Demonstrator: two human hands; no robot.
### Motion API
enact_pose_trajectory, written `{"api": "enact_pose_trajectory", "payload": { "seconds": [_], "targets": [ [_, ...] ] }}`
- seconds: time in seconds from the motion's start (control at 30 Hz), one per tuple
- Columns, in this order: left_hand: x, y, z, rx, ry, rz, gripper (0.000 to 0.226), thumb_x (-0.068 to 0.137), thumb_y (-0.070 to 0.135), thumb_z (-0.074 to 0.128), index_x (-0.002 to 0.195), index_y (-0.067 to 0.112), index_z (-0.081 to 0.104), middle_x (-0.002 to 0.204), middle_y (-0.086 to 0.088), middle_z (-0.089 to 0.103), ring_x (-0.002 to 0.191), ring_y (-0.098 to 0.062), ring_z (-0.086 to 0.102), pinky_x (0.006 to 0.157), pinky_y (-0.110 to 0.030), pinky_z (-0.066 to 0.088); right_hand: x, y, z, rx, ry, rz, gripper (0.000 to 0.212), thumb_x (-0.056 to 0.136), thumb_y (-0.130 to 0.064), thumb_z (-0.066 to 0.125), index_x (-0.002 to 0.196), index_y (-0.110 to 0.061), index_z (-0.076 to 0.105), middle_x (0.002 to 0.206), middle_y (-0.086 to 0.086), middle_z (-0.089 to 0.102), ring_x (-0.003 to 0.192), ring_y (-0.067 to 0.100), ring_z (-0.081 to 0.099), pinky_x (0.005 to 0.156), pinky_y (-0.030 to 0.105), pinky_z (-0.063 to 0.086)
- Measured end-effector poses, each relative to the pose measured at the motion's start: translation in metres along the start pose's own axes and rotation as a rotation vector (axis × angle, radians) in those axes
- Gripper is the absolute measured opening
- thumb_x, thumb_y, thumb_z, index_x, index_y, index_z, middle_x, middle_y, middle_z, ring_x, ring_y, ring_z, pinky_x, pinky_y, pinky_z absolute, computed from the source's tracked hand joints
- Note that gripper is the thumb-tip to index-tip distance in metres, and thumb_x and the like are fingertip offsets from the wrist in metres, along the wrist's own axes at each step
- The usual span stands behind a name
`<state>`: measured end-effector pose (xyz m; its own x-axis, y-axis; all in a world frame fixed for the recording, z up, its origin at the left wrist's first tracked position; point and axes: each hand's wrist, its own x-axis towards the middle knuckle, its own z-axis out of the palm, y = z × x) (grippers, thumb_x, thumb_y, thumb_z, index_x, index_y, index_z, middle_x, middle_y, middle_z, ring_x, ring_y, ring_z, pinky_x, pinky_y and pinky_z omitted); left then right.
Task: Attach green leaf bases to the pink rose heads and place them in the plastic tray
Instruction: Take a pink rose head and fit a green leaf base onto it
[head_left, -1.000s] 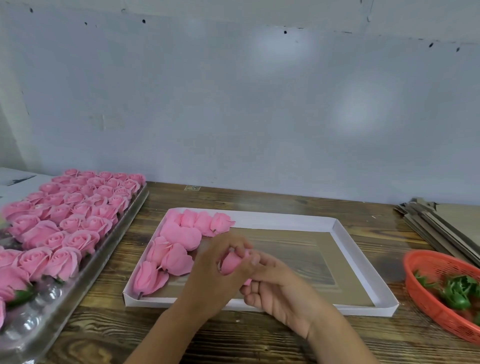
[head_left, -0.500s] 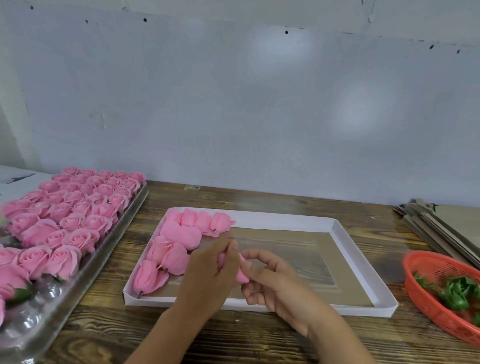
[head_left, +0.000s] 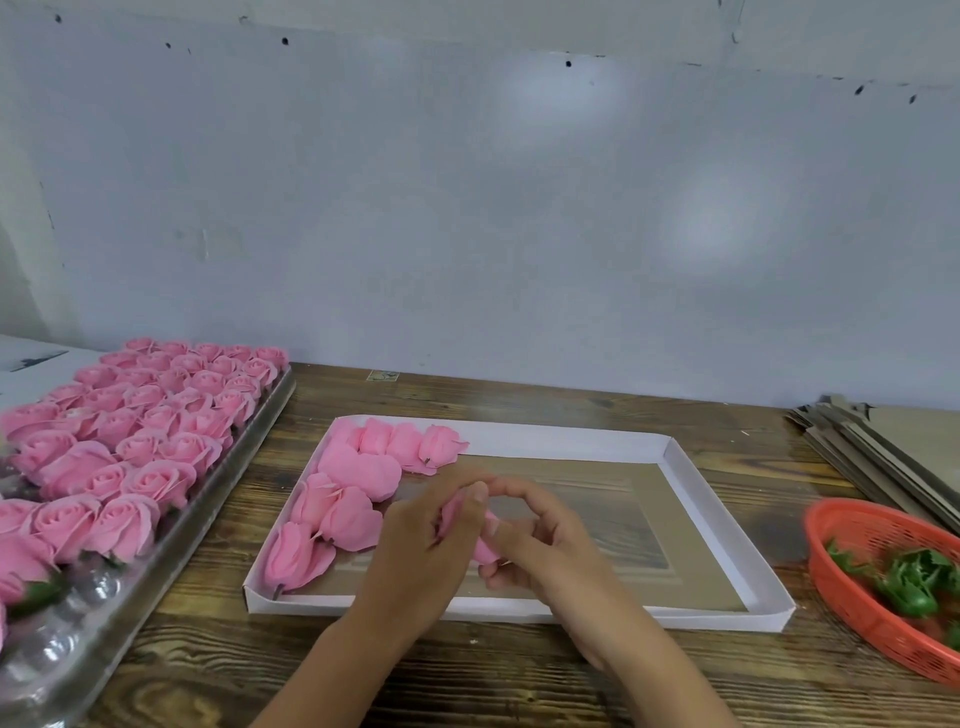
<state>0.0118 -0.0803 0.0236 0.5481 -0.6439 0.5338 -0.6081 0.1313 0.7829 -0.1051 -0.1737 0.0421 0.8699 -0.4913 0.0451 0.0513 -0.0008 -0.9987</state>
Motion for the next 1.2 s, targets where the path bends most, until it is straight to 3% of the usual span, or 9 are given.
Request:
{"api": "enact_pose_trajectory", "payload": {
  "seconds": [0.17, 0.23, 0.33, 0.57, 0.7, 0.8, 0.87, 1.03, 1.2],
  "targets": [
    [0.001, 0.000, 0.001, -0.022, 0.066, -0.063, 0.035, 0.098, 0.033, 0.050, 0.077, 0.009, 0.064, 0.062, -0.005, 0.057, 0.057, -0.017, 0.052, 0.052, -0.021, 0.040, 0.001, 0.001, 0.002, 0.028, 0.035, 0.042, 0.030, 0.091, -0.020, 0.068, 0.119, -0.015, 0.058, 0.086, 0.018, 0.069, 0.069, 0.020, 0.063, 0.076, 0.033, 0.056],
    [0.000, 0.001, 0.002, -0.012, 0.085, -0.101, 0.035, 0.101, 0.018, 0.050, 0.070, 0.005, 0.057, 0.053, 0.002, 0.045, 0.051, -0.008, 0.042, 0.049, -0.017, 0.035, 0.001, 0.000, 0.002, 0.004, 0.049, 0.064, 0.028, 0.091, -0.022, 0.068, 0.116, -0.015, 0.058, 0.082, 0.014, 0.071, 0.068, 0.019, 0.064, 0.075, 0.032, 0.057],
    [0.002, 0.001, 0.001, -0.034, 0.118, -0.174, 0.038, 0.100, 0.020, 0.045, 0.069, 0.000, 0.051, 0.053, 0.009, 0.040, 0.052, -0.006, 0.039, 0.050, -0.019, 0.032, 0.002, -0.005, -0.003, -0.070, 0.073, 0.045, 0.018, 0.097, -0.025, 0.058, 0.110, -0.013, 0.061, 0.076, 0.002, 0.072, 0.068, 0.013, 0.065, 0.067, 0.024, 0.055],
    [0.004, 0.005, -0.002, -0.109, 0.148, -0.333, 0.039, 0.104, 0.018, 0.042, 0.068, 0.004, 0.047, 0.066, -0.005, 0.039, 0.064, -0.021, 0.043, 0.059, -0.037, 0.034, -0.014, -0.028, -0.105, -0.520, 0.726, -0.083, 0.010, 0.094, -0.016, 0.059, 0.093, -0.021, 0.067, 0.082, 0.001, 0.073, 0.069, 0.015, 0.065, 0.070, 0.036, 0.052],
    [0.005, 0.008, -0.002, -0.152, 0.147, -0.399, 0.039, 0.104, 0.020, 0.042, 0.071, 0.000, 0.049, 0.070, -0.008, 0.041, 0.067, -0.020, 0.043, 0.062, -0.037, 0.035, -0.044, -0.028, -0.204, -0.983, 0.945, 0.228, 0.008, 0.088, -0.020, 0.059, 0.093, -0.025, 0.063, 0.081, -0.001, 0.064, 0.074, 0.022, 0.061, 0.063, 0.033, 0.047],
    [0.007, 0.006, -0.001, -0.190, 0.144, -0.442, 0.039, 0.104, 0.020, 0.041, 0.068, 0.009, 0.047, 0.068, -0.004, 0.038, 0.065, -0.018, 0.041, 0.055, -0.031, 0.035, -0.052, -0.018, -0.255, -1.000, 0.877, 0.574, 0.009, 0.089, -0.012, 0.061, 0.096, -0.008, 0.067, 0.076, 0.015, 0.068, 0.074, 0.037, 0.067, 0.077, 0.052, 0.057],
    [0.007, 0.003, -0.001, -0.210, 0.140, -0.459, 0.040, 0.104, 0.022, 0.041, 0.066, 0.012, 0.045, 0.063, 0.002, 0.038, 0.062, -0.016, 0.041, 0.049, -0.025, 0.034, -0.051, -0.008, -0.274, -1.125, 0.780, 0.674, 0.017, 0.087, -0.014, 0.066, 0.103, -0.010, 0.072, 0.086, 0.013, 0.069, 0.079, 0.033, 0.067, 0.081, 0.047, 0.057],
    [0.007, -0.001, 0.000, -0.229, 0.125, -0.450, 0.040, 0.103, 0.021, 0.042, 0.064, 0.015, 0.047, 0.057, 0.008, 0.037, 0.056, -0.013, 0.039, 0.047, -0.022, 0.032, -0.046, 0.005, -0.280, -1.279, 0.554, 0.734, 0.035, 0.085, -0.017, 0.067, 0.120, -0.021, 0.068, 0.102, 0.007, 0.071, 0.087, 0.024, 0.064, 0.081, 0.040, 0.056],
    [0.006, -0.001, 0.000, -0.224, 0.127, -0.430, 0.039, 0.103, 0.023, 0.042, 0.065, 0.013, 0.047, 0.058, 0.006, 0.037, 0.058, -0.015, 0.040, 0.049, -0.025, 0.032, -0.047, 0.004, -0.285, -1.168, 0.702, 0.699, 0.015, 0.086, -0.021, 0.068, 0.098, -0.017, 0.077, 0.077, 0.009, 0.073, 0.069, 0.028, 0.069, 0.072, 0.042, 0.058]
  ]
}}
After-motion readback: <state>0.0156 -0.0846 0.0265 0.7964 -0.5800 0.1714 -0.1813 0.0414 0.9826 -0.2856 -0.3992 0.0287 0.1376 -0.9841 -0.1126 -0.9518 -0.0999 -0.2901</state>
